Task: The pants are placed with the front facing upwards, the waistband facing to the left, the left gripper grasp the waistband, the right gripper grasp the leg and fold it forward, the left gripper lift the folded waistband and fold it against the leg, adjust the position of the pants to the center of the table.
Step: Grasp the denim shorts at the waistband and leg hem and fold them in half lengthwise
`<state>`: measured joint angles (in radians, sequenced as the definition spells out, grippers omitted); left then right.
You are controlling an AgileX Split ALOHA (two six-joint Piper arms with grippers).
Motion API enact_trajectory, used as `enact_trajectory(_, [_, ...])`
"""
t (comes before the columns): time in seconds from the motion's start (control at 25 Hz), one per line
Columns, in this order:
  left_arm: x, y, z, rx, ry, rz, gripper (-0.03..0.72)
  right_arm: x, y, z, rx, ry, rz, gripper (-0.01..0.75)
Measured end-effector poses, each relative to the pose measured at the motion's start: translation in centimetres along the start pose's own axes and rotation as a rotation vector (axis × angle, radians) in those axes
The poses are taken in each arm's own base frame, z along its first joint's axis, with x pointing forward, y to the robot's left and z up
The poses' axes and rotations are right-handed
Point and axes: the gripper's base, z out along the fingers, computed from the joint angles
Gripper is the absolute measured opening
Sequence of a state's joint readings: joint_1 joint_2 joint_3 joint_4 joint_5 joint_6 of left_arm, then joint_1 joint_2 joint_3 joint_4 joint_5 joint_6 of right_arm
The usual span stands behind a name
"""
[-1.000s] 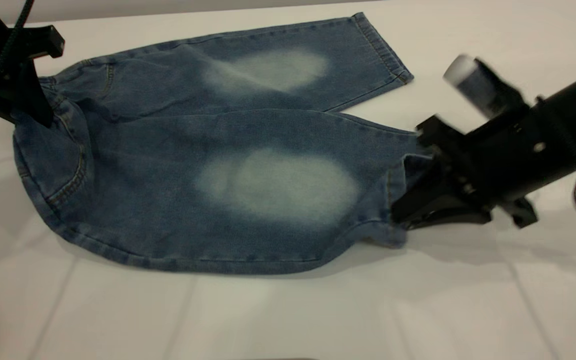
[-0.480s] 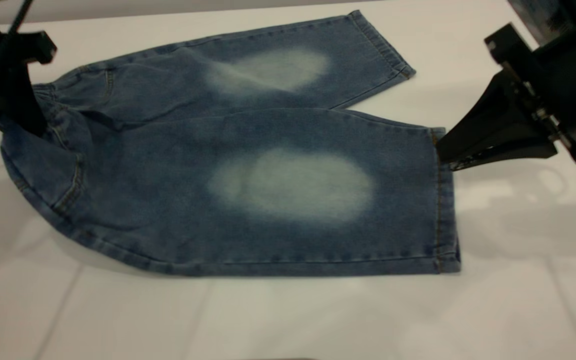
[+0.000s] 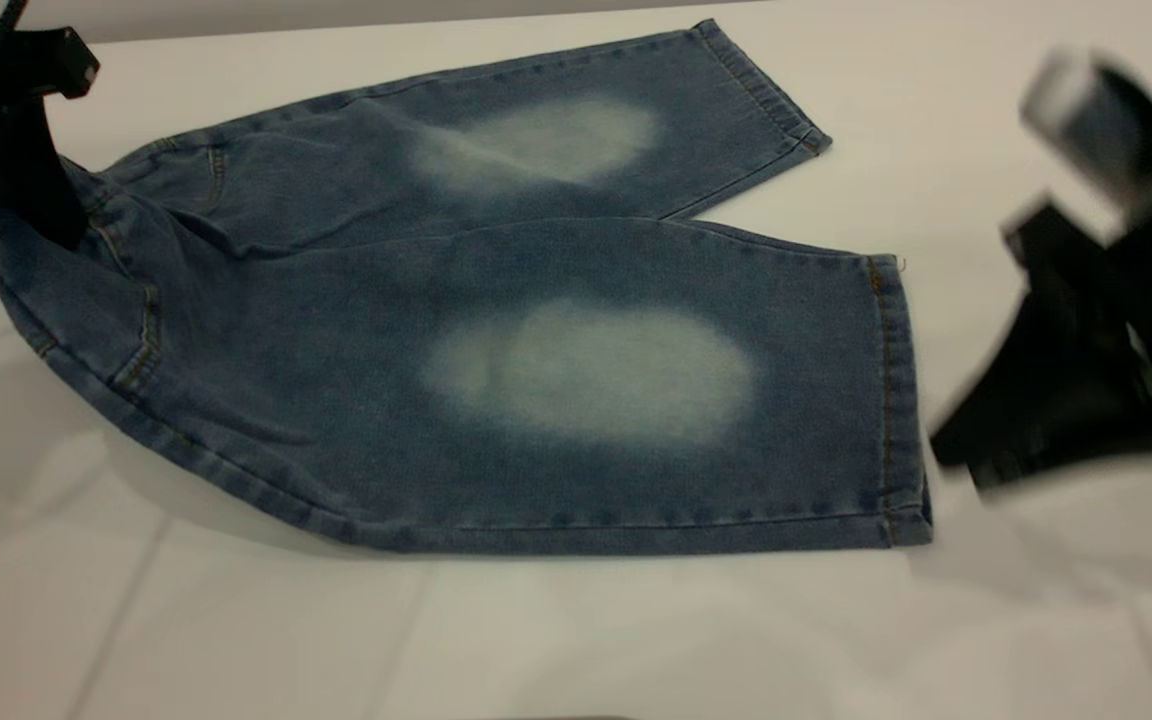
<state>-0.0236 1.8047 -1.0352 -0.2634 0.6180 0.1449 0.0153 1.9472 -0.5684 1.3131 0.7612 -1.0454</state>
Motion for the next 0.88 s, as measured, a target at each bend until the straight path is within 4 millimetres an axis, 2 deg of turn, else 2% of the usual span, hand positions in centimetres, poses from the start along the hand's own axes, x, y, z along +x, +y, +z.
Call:
enact_trajectory(0.16, [-0.1,-0.1,0.0,0.007,-0.011,-0.012,0.099,1.4,-0.8,0.9,-0.036,-0.004,0.051,0.338])
enact_trajectory(0.32, [-0.1,-0.1,0.0,0.009,-0.015,-0.016,0.099,0.9,-0.7,1.4,-0.092,-0.066,0.078,0.429])
enact_trajectory(0.56, [-0.1,-0.1,0.0,0.010,-0.016,-0.016,0.099,1.1,-1.8,3.4,-0.100,-0.050,0.159,0.444])
enact_trajectory(0.88, [-0.2,-0.1,0.0,0.010,-0.017,-0.016,0.099,0.2,-2.4,4.5,-0.108,-0.087,0.192,0.446])
